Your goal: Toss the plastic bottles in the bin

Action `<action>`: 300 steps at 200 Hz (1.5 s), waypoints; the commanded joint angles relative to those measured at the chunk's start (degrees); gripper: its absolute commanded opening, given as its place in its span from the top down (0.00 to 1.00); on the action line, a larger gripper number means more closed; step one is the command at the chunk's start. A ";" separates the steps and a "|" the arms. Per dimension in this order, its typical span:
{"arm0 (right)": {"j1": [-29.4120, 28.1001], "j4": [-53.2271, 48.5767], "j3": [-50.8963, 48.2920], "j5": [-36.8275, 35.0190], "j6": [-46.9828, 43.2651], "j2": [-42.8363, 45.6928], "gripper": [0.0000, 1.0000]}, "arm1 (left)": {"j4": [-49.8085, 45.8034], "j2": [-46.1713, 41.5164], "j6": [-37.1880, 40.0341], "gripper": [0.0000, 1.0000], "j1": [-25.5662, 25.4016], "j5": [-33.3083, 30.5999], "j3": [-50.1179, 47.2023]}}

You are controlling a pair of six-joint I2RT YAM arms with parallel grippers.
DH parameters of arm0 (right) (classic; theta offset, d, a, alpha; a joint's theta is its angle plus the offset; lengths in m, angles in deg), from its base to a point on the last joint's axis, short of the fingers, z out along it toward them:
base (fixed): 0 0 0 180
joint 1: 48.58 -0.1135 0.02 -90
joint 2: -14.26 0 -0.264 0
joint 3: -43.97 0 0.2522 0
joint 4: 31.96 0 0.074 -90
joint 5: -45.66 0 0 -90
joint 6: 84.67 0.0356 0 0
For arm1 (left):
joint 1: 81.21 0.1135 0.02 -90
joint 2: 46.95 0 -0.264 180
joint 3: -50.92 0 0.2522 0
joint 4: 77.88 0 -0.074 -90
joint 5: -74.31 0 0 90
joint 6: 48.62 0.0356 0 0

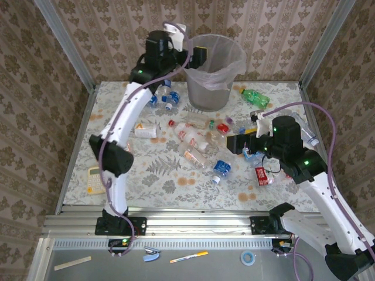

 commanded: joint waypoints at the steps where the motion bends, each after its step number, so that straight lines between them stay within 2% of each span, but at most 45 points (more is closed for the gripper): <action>1: -0.21 0.58 -1.31 1.48 1.52 0.77 0.00 | 4.92 -9.32 -1.83 0.00 0.29 -1.28 -5.83; 17: -0.18 -0.88 -1.38 -0.09 2.96 -0.89 0.00 | 3.98 -13.11 -3.25 0.00 0.22 -1.27 -11.21; 47: 0.01 -9.87 -0.35 -3.53 8.65 -9.23 0.00 | 10.04 -24.94 -4.31 0.00 -1.25 -2.29 -31.46; 93: -0.26 -1.86 -9.32 -5.46 12.82 -17.96 0.01 | 11.26 -39.45 -4.62 0.00 -5.18 -6.52 -54.20; 121: -0.34 3.01 -8.47 -5.97 13.17 -26.32 0.01 | 13.00 -46.64 -6.28 0.00 -6.79 -8.63 -64.98; 171: -1.21 7.77 -1.92 -5.92 13.83 -42.51 0.03 | 10.03 -55.99 -7.18 0.00 -9.20 -10.74 -73.75; 208: -1.24 7.85 0.98 -8.94 13.98 -50.18 0.07 | 5.49 -62.03 -7.40 0.00 -9.75 -12.05 -75.86; 229: -1.22 8.33 0.27 -10.39 13.77 -51.08 0.11 | 3.48 -65.34 -7.67 0.00 -9.84 -12.70 -76.76; 261: -1.24 6.60 0.98 -10.88 12.88 -49.35 0.30 | 1.24 -68.40 -7.19 0.00 -9.85 -13.37 -76.93; 300: -1.77 5.41 -1.18 -11.89 12.71 -31.51 0.37 | -1.02 -71.54 -6.08 0.00 -9.79 -15.87 -78.06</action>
